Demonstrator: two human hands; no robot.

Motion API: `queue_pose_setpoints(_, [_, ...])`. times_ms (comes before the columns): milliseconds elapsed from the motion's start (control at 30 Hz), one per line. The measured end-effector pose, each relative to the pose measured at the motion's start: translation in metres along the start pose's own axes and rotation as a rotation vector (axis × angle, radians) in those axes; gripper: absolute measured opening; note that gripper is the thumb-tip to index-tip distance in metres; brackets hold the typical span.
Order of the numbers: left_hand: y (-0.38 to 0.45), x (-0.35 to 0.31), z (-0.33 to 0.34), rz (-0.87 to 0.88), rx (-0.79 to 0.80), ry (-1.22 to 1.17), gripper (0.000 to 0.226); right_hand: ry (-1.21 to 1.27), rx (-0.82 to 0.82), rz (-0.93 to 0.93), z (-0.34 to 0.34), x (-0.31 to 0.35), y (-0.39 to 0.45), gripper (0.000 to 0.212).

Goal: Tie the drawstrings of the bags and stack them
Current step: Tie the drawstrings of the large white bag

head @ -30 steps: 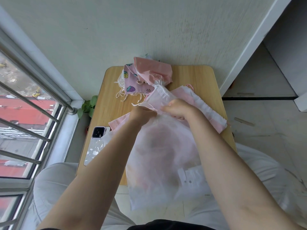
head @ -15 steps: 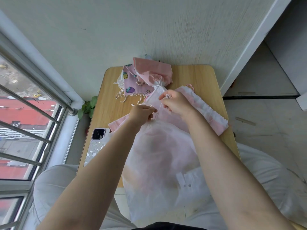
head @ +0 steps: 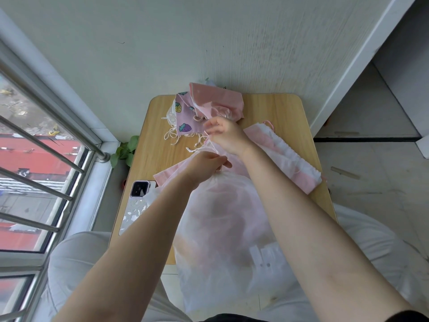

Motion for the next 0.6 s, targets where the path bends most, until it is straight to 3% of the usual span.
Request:
queue_pose_setpoints(100, [0.002,0.003,-0.001,-0.004,-0.001,-0.034,0.03,0.057,-0.011,-0.053,0.0,0.007,0.0,0.059])
queue_pose_setpoints(233, [0.004,0.008,-0.004,-0.028,0.007,-0.091,0.031,-0.018,-0.13,-0.066,-0.019,0.0,-0.002,0.07])
queue_pose_setpoints(433, [0.005,0.014,-0.005,-0.073,-0.001,-0.147,0.034,-0.126,-0.297,-0.028,-0.046,-0.015,-0.003,0.061])
queue_pose_setpoints(600, [0.006,0.018,-0.011,-0.099,-0.056,-0.211,0.033,-0.2,-0.459,-0.046,-0.057,-0.006,-0.012,0.024])
Point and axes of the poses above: each hand's wrist, its own y-axis towards the middle knuckle, its own z-axis out of the palm, x = y × z, the point moved 10 cm from there along y, towards the middle knuckle, and after that the axes turned 1 degree about -x, right-handed, at the moved point
